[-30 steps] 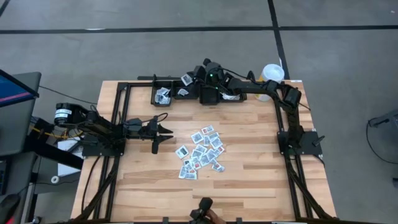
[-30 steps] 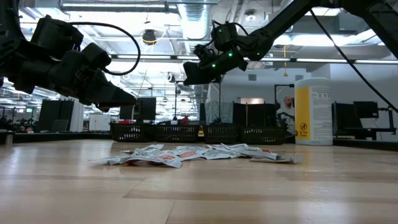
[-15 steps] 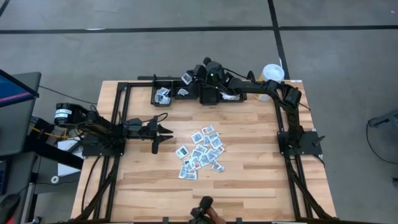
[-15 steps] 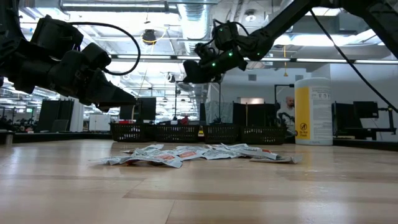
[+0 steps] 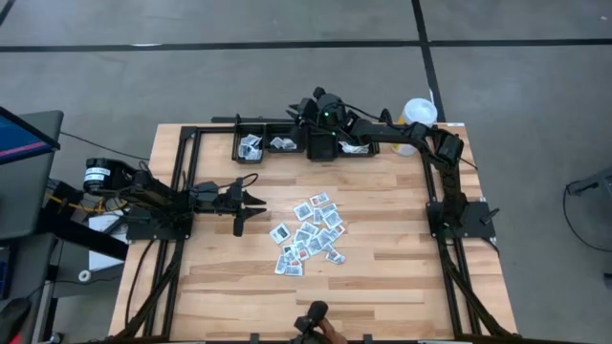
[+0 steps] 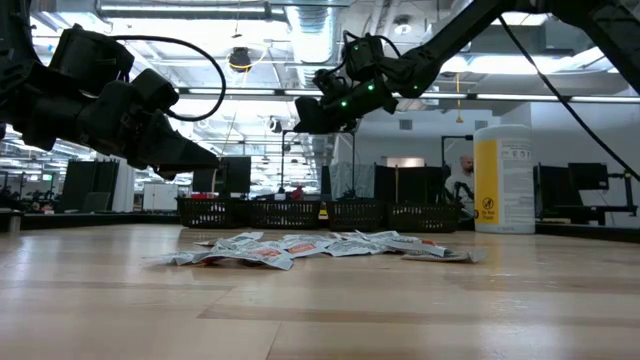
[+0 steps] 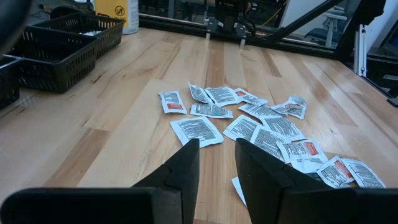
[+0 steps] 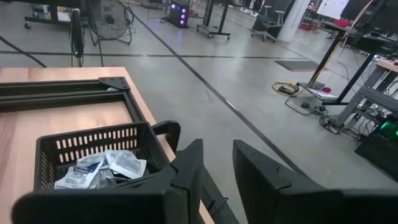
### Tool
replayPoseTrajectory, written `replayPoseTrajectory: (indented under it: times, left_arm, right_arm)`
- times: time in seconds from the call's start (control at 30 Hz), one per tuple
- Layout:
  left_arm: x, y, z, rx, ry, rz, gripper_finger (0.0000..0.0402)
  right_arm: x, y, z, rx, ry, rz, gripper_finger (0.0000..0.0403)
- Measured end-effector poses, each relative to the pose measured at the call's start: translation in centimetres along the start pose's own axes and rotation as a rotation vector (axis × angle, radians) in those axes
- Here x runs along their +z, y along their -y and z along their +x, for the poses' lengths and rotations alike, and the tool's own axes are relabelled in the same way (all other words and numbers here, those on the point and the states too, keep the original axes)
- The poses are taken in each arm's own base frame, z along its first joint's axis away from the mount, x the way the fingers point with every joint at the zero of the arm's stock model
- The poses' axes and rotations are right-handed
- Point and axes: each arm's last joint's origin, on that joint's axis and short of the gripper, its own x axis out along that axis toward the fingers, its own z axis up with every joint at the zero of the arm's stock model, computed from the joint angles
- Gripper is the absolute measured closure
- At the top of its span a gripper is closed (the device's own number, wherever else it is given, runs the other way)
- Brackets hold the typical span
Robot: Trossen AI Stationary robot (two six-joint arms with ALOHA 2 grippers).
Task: Pick & Place First Aid Supplies
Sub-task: Put the black towelette pack into the middle left black bin
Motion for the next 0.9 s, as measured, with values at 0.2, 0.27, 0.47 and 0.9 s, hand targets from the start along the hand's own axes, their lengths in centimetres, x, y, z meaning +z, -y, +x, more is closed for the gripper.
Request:
replayPoseTrajectory:
  times: [0.2, 0.27, 0.47, 0.9]
  left_arm:
    - [0.0, 0.0, 0.0, 0.000, 0.000, 0.000, 0.0298]
    - [0.0, 0.0, 0.0, 0.000, 0.000, 0.000, 0.0298]
    - [0.0, 0.0, 0.0, 0.000, 0.000, 0.000, 0.0298]
    - [0.0, 0.0, 0.0, 0.000, 0.000, 0.000, 0.0298]
  right_arm:
    - [0.0, 0.0, 0.0, 0.000, -0.005, 0.000, 0.0321]
    - [-0.1, -0.1, 0.0, 0.001, -0.008, 0.007, 0.0321]
    - [-0.3, -0.8, -0.1, 0.026, -0.045, 0.080, 0.0321]
    - [-2.4, -10.2, -2.7, 0.512, -0.383, 0.001, 0.0321]
